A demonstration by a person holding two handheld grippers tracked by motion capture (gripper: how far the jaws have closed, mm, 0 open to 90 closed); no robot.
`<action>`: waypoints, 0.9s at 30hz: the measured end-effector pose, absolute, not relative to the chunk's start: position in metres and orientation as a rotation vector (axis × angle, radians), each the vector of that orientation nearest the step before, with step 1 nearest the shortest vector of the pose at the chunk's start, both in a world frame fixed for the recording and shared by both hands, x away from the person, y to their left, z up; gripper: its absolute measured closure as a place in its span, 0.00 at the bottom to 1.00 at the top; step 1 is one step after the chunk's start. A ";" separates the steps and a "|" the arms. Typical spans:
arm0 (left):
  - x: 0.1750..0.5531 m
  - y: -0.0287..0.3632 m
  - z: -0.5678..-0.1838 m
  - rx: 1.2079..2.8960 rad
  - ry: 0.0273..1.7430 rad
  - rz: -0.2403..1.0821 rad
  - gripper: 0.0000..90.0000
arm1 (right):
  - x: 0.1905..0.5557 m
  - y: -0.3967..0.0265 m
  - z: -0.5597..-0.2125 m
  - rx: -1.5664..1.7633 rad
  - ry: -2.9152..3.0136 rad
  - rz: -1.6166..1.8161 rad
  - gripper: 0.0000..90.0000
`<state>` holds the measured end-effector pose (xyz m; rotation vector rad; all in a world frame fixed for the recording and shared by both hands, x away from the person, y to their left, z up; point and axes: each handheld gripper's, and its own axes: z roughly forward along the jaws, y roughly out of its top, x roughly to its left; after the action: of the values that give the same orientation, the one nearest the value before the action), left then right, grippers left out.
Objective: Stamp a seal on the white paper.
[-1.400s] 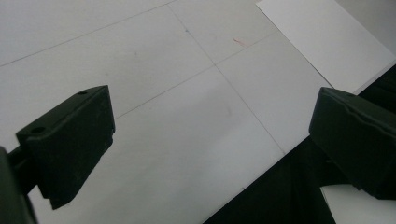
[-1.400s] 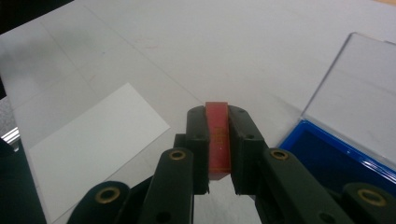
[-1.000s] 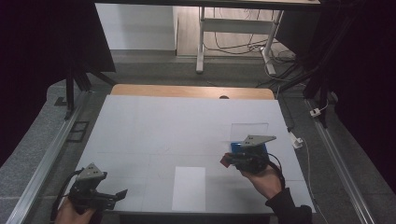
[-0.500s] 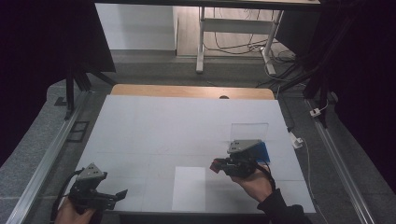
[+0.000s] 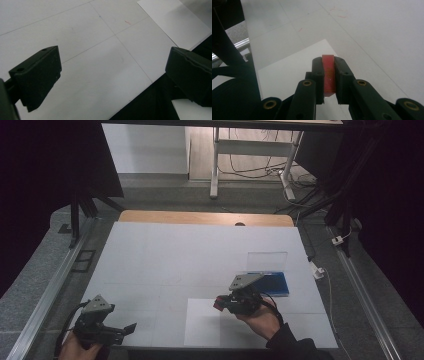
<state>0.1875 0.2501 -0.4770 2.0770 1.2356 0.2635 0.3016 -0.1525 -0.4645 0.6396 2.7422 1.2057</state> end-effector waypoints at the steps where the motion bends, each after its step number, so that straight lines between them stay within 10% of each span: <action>1: 0.188 0.250 -0.477 2.078 1.234 0.264 0.01 | 0.302 -0.151 -0.465 0.632 2.746 1.198 0.88; 27: 0.188 0.250 -0.477 2.083 1.235 0.263 0.01 | 0.292 -0.104 -0.499 0.454 2.866 1.062 0.88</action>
<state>0.1876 0.2497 -0.4772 2.0826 1.2353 0.2625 0.2924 -0.1043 -0.4991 0.4541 2.8659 1.0623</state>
